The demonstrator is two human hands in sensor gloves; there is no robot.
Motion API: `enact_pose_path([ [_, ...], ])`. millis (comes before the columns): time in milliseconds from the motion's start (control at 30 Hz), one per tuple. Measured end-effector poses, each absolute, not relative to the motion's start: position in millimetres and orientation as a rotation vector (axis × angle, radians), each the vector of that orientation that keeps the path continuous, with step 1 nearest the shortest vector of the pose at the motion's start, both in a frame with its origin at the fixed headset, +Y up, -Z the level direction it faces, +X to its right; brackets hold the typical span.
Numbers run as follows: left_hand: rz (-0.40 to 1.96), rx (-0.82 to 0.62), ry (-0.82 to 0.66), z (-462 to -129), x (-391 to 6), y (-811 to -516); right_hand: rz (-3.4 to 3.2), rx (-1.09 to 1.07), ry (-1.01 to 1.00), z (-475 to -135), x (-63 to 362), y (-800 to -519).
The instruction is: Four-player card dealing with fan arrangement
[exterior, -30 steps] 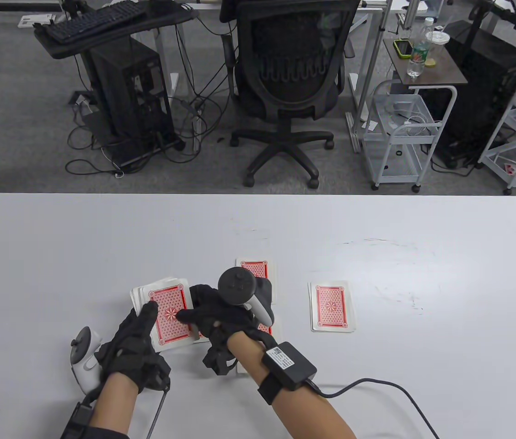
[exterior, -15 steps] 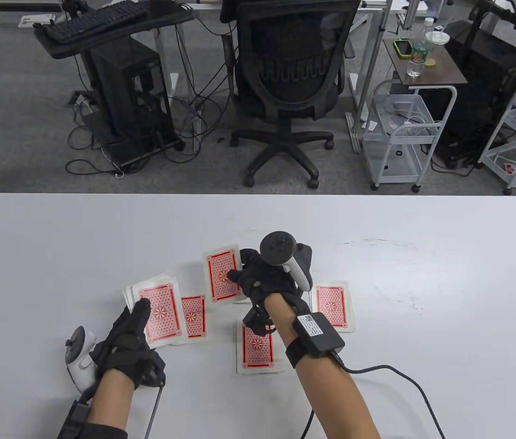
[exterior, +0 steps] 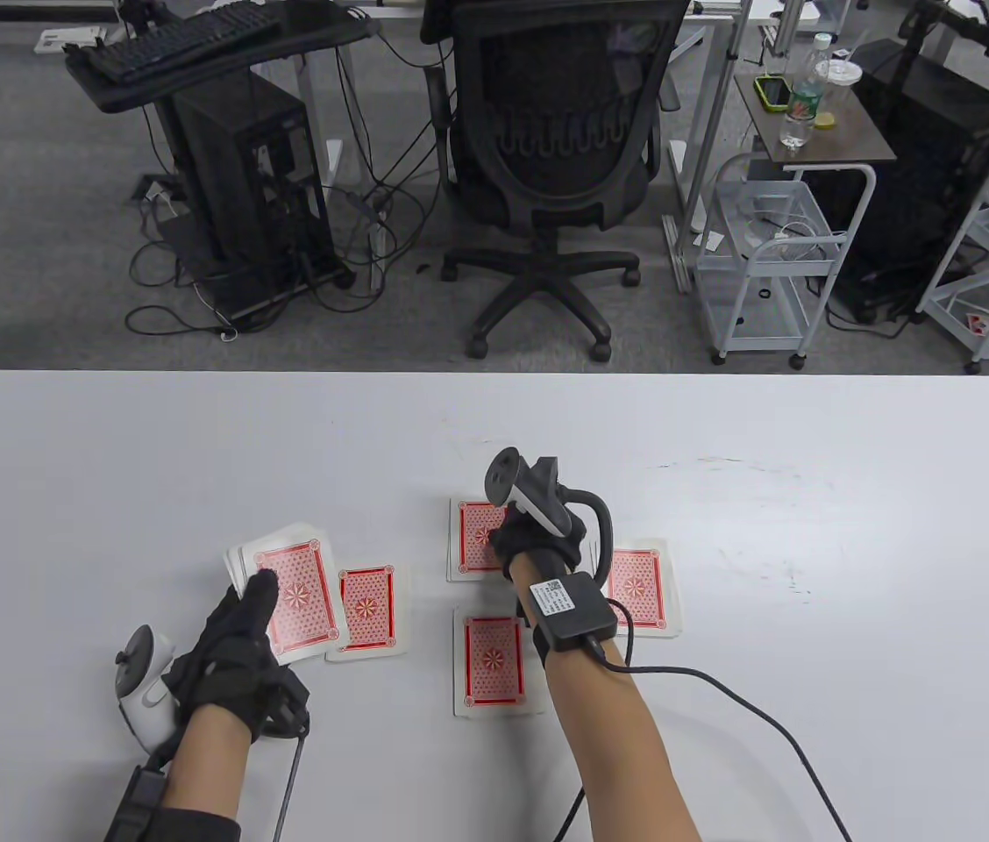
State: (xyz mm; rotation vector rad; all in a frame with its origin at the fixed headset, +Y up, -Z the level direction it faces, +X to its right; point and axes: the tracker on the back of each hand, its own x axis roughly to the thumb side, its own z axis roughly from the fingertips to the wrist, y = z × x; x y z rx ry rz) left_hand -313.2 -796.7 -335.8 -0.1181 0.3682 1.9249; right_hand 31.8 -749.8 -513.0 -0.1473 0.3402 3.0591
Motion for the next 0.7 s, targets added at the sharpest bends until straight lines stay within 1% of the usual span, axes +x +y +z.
enact_pose_path([
  [100, 1.927, -0.111, 0.362, -336, -313, -797, 2.862, -0.015, 0.293, -501, 28, -727],
  [233, 1.931, -0.109, 0.348, -334, -309, -796, 2.616, 0.253, 0.313, -472, 3, -696],
  [300, 1.933, -0.126, 0.329, -333, -305, -795, 2.452, 0.414, 0.337, -456, -14, -691],
  [400, 1.927, -0.152, 0.295, -332, -296, -793, 2.188, 0.626, 0.422, -430, -42, -696],
  [467, 1.915, -0.161, 0.283, -331, -290, -793, 2.144, 0.648, 0.427, -418, -51, -702],
  [533, 1.936, -0.157, 0.278, -330, -285, -791, 2.144, 0.559, 0.377, -406, -55, -712],
  [633, 1.881, -0.143, 0.289, -327, -285, -791, 2.100, 0.458, 0.298, -401, -52, -721],
  [700, 1.894, -0.177, 0.269, -328, -285, -792, 2.092, 0.444, 0.280, -403, -45, -723],
])
